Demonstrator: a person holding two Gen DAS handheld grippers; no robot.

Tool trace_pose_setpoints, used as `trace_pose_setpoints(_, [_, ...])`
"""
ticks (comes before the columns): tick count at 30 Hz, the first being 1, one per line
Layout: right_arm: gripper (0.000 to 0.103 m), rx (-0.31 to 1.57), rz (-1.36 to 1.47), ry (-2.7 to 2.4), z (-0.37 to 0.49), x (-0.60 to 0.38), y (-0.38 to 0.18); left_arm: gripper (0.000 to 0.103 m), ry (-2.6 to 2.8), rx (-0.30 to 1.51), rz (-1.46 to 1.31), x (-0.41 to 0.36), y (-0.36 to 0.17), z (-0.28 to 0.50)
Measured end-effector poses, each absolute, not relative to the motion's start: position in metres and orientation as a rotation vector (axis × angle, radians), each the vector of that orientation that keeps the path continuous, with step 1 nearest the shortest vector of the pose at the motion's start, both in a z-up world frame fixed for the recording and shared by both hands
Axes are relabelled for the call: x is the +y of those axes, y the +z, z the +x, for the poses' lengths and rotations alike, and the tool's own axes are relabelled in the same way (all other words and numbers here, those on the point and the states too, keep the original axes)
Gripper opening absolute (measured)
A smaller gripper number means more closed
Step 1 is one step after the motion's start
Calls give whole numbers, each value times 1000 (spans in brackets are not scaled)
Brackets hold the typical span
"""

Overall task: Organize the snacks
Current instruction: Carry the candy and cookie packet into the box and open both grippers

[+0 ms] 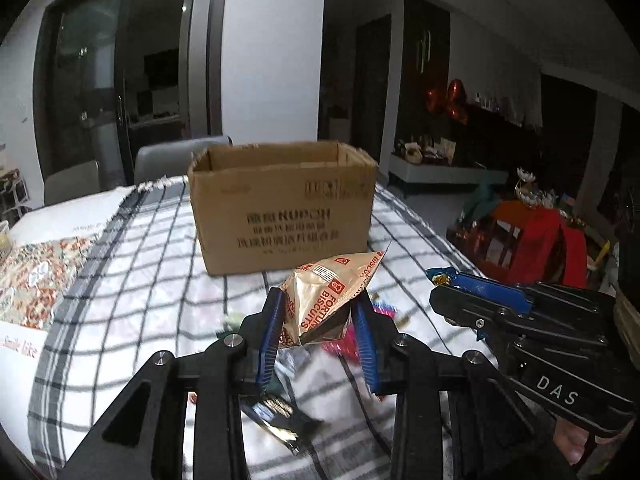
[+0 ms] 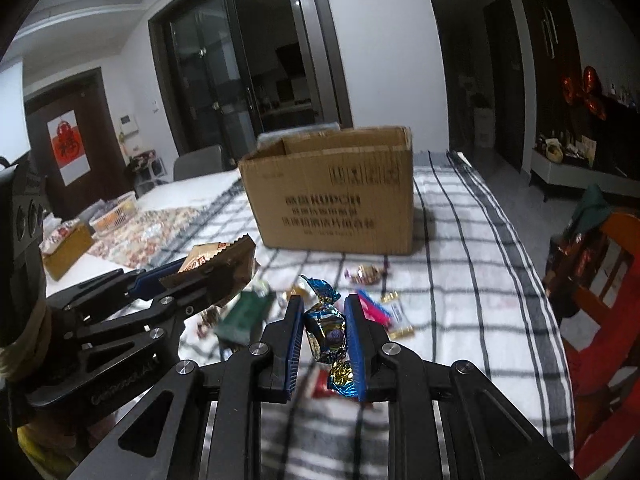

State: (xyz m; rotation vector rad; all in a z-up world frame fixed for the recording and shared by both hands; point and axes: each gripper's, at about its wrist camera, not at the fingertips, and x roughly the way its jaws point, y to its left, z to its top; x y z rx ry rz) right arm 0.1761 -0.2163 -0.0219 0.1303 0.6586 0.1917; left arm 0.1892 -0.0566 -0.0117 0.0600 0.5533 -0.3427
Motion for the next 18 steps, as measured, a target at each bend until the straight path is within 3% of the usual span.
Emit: trace_pose_setpoints(18, [22, 552, 149, 206, 267, -219, 29, 34, -312, 447, 24, -37, 43, 264])
